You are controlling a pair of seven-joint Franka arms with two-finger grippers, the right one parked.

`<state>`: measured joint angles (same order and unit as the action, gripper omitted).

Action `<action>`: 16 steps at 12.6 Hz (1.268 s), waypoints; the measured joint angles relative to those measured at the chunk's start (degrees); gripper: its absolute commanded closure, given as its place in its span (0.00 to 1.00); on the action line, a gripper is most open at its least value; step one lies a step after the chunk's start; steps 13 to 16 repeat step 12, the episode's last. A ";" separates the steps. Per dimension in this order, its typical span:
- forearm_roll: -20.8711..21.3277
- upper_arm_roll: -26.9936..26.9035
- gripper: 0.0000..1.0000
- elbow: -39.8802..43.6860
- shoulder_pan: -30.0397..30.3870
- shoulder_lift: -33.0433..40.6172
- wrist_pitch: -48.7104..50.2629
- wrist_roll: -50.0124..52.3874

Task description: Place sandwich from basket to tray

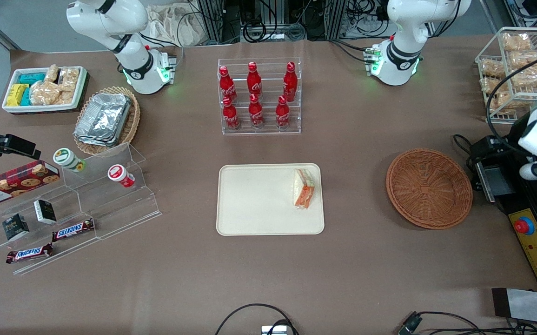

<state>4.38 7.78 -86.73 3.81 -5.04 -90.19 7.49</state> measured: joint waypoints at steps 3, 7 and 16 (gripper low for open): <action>-1.24 -0.84 0.00 -2.91 -0.63 4.36 -0.02 0.00; -3.50 -1.18 0.00 -4.08 -1.41 7.48 -0.02 0.00; -4.22 -1.63 0.00 -4.29 -1.40 8.67 0.26 -0.59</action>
